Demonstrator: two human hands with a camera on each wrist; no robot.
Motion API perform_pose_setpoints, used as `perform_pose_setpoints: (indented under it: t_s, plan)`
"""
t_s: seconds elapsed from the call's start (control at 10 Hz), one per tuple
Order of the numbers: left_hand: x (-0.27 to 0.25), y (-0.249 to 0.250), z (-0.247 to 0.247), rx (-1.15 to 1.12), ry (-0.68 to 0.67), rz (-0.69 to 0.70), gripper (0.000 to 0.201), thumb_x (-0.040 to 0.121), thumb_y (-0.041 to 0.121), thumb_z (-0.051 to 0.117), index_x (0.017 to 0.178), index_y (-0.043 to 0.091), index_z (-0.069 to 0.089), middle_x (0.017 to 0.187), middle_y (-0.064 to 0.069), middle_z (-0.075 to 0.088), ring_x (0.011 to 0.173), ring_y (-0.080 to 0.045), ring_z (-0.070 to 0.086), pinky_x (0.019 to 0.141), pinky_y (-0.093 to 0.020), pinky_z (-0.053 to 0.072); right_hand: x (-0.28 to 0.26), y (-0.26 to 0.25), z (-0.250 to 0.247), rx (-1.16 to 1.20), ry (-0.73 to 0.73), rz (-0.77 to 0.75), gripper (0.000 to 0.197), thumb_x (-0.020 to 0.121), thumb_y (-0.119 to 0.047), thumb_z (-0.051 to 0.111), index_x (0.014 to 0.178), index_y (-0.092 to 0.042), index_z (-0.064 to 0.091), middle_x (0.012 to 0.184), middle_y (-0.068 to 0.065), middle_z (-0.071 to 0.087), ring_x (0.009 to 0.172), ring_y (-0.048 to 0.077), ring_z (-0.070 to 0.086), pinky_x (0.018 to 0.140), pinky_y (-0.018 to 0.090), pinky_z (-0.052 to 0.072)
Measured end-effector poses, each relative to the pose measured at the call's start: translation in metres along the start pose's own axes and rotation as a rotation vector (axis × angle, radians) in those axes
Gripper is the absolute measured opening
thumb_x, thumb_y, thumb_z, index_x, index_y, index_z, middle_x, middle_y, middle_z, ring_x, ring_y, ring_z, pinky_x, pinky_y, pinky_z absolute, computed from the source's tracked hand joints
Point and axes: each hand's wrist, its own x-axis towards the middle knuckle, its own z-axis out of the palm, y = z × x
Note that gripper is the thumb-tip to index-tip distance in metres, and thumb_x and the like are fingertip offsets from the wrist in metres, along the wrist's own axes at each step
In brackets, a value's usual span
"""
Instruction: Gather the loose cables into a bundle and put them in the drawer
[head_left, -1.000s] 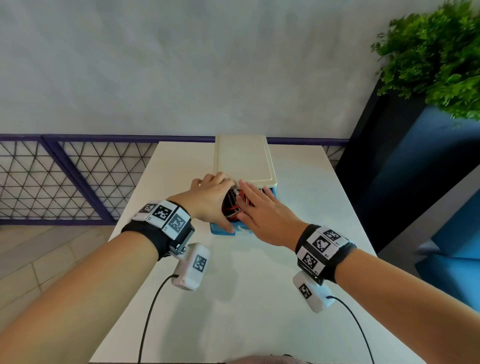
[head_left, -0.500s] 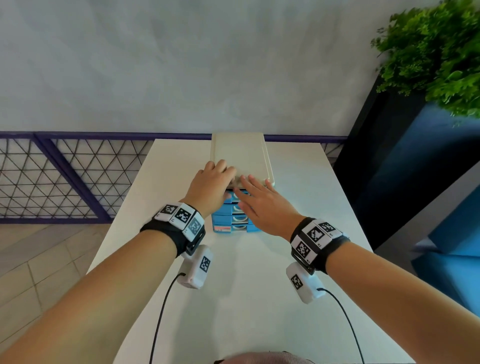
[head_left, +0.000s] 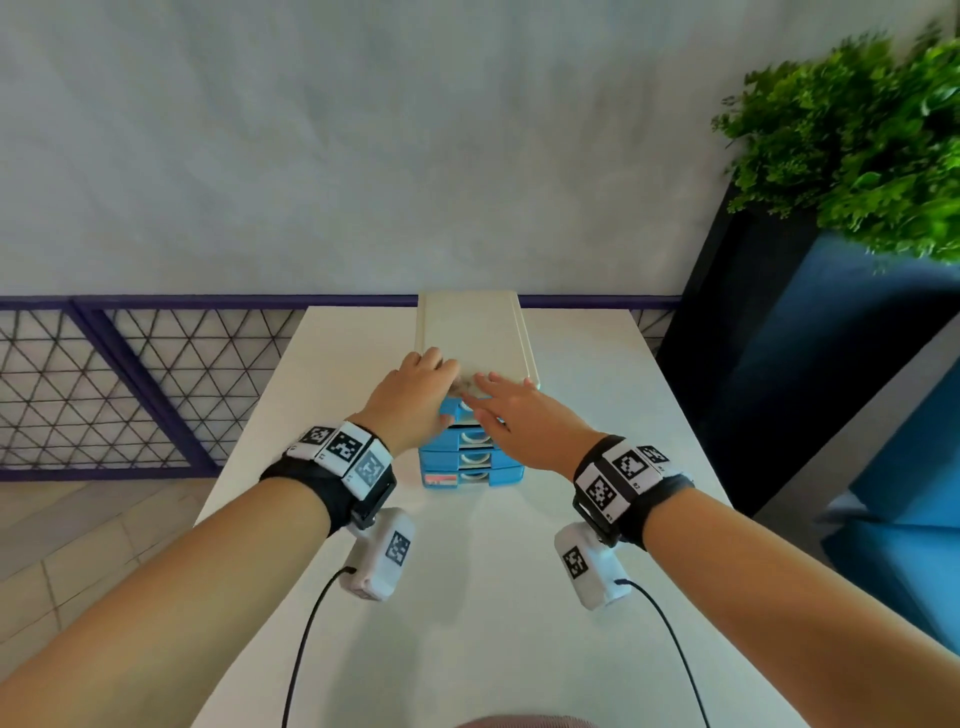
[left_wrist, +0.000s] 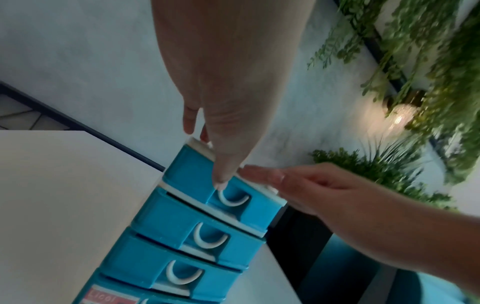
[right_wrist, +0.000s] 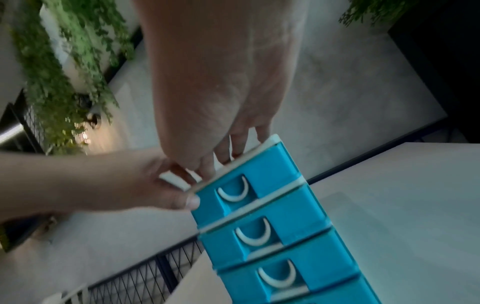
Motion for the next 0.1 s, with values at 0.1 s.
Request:
perform_pose_setpoints:
  t_s: [0.1]
  plan:
    - [-0.0139, -0.0184, -0.0053, -0.18, -0.156, 0.009, 0.048, 0.087, 0.033, 0.06, 0.131, 0.021, 0.046, 0.132, 0.001, 0.043, 0.121, -0.021, 0.044, 0.097, -0.042, 0.043, -0.014, 0.0024, -0.0178, 0.096, -0.031, 0.07, 0.042, 0.105, -0.028, 0.028, 0.144, -0.02, 0.044, 0.151, 0.006, 0.039, 0.136, 0.026, 0.04, 0.114, 0.038, 0.021]
